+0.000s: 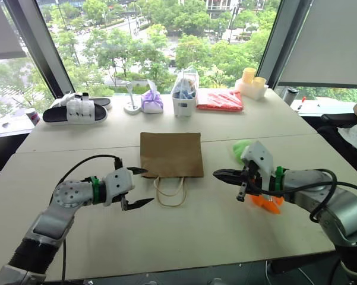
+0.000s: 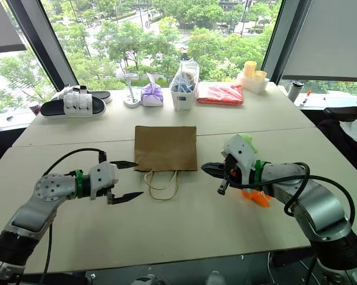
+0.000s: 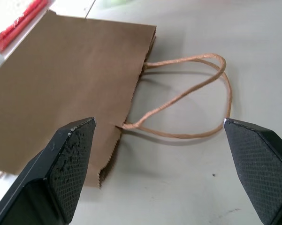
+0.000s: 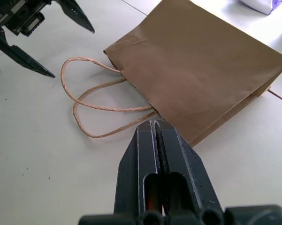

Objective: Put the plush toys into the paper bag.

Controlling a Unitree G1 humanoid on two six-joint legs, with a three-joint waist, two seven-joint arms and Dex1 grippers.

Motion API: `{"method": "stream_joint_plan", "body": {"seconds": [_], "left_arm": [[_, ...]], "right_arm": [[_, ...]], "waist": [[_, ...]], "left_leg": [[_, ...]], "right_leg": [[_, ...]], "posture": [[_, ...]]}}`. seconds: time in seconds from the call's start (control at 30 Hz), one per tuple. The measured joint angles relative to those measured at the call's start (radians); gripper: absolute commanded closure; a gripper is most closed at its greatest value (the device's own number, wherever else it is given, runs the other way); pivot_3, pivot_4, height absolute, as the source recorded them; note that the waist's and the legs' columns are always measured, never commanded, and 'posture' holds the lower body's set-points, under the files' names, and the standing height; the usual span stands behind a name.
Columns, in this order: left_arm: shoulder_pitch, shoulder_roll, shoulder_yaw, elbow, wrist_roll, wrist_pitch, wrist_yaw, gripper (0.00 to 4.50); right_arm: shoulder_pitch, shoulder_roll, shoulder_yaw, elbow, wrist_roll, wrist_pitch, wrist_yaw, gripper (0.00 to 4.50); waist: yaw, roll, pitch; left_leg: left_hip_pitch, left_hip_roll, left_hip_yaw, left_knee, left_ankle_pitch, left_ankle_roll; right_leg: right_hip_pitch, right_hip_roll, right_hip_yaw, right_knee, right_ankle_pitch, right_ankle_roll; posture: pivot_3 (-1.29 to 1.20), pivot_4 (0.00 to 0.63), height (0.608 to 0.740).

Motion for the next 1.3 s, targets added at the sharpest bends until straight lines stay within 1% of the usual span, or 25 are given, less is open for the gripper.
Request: {"method": "stream_joint_plan", "body": {"seconds": [0.27,0.37,0.53,0.6,0.63,0.73,0.83,0.9,0.93,1.0,1.1,1.3], "left_arm": [[-0.136,-0.057,-0.075,0.185,0.078,-0.191,-0.057,0.05],[-0.187,-0.095,-0.103,0.256,0.106,-0.245,-0.061,0.83],[-0.208,-0.122,-0.105,0.327,0.126,-0.298,-0.057,3.25],[-0.216,-0.145,-0.103,0.328,0.115,-0.279,-0.053,4.19],[-0.22,-0.163,-0.1,0.319,0.095,-0.25,-0.05,4.4],[-0.244,-0.215,-0.08,0.287,0.047,-0.145,-0.018,4.4],[-0.315,-0.274,-0.023,0.243,-0.026,0.021,0.054,4.4],[-0.345,-0.294,-0.004,0.189,-0.06,0.095,0.086,4.4],[-0.346,-0.309,0.007,0.151,-0.08,0.142,0.107,4.4],[-0.332,-0.317,0.016,0.113,-0.098,0.195,0.127,4.4],[-0.282,-0.328,0.021,0.057,-0.125,0.291,0.156,4.4],[-0.24,-0.336,0.033,-0.085,-0.17,0.41,0.205,4.4]], "right_arm": [[0.015,0.002,0.003,0.0,-0.016,-0.006,-0.009,4.5],[0.024,0.005,0.003,-0.007,-0.016,-0.006,-0.02,4.5],[0.055,0.005,-0.002,-0.021,-0.015,-0.005,-0.04,4.5],[0.073,0.005,-0.01,-0.031,-0.015,-0.002,-0.05,4.5],[0.082,0.005,-0.012,-0.038,-0.014,0.0,-0.054,4.5],[0.106,0.007,-0.014,-0.064,-0.008,0.005,-0.063,4.5],[0.092,0.11,0.017,-0.061,-0.041,-0.001,-0.14,4.5],[0.069,0.152,0.09,-0.034,-0.101,-0.008,-0.195,4.5],[0.059,0.172,0.137,0.0,-0.153,-0.017,-0.227,4.5],[0.054,0.217,0.179,0.056,-0.197,-0.019,-0.265,4.5],[0.011,0.336,0.231,0.169,-0.255,-0.051,-0.323,4.5],[-0.142,0.509,0.259,0.412,-0.365,-0.19,-0.411,4.5]], "waist": [[-0.001,0.0,0.0],[-0.001,0.0,0.0],[-0.005,0.0,0.0],[-0.002,0.0,0.0],[0.001,0.0,0.0],[0.004,0.0,0.0],[0.002,-0.001,0.0],[-0.006,-0.001,0.0],[-0.009,0.0,-0.001],[-0.01,0.0,-0.001],[-0.014,0.0,0.0],[-0.006,0.0,0.0]], "left_leg": [[0.0,0.0,0.0,0.0,0.0,0.0],[0.0,-0.001,0.0,0.0,0.0,0.0],[0.0,-0.001,0.0,0.0,0.0,0.0],[0.0,-0.001,0.0,0.001,0.0,0.0],[0.0,-0.001,0.0,0.002,0.0,0.0],[-0.001,-0.001,-0.001,0.003,0.0,0.0],[0.0,-0.001,-0.001,0.004,0.0,0.0],[0.0,-0.001,-0.001,0.003,0.0,0.0],[0.001,-0.001,-0.001,0.003,0.0,0.0],[0.001,-0.001,-0.001,0.002,0.001,0.0],[0.001,-0.001,-0.001,0.002,0.002,-0.003],[0.001,-0.002,-0.002,0.002,0.003,-0.005]], "right_leg": [[0.0,0.0,0.0,0.0,0.0,0.0],[0.0,0.0,0.0,0.0,0.0,0.0],[0.0,0.0,0.0,0.001,0.0,0.0],[0.0,0.0,0.0,0.001,0.0,0.0],[0.0,0.0,0.0,0.001,0.0,0.0],[0.001,0.0,0.0,0.001,0.0,0.001],[0.001,0.001,-0.001,0.003,0.0,0.001],[0.001,0.001,-0.001,0.004,0.0,0.001],[0.001,0.001,0.0,0.004,0.0,0.001],[0.0,0.001,0.0,0.004,0.0,0.001],[-0.002,0.001,0.0,0.005,0.0,0.001],[-0.001,0.001,0.0,0.005,0.0,0.001]], "posture": [[0.0,0.15,0.74],[0.0,0.15,0.74],[0.0,0.15,0.74],[0.0,0.15,0.74],[0.0,0.15,0.74],[0.0,0.15,0.74],[0.0,0.15,0.74],[0.0,0.15,0.74],[0.0,0.15,0.74],[0.0,0.15,0.74],[0.0,0.15,0.74],[0.0,0.15,0.74]]}}
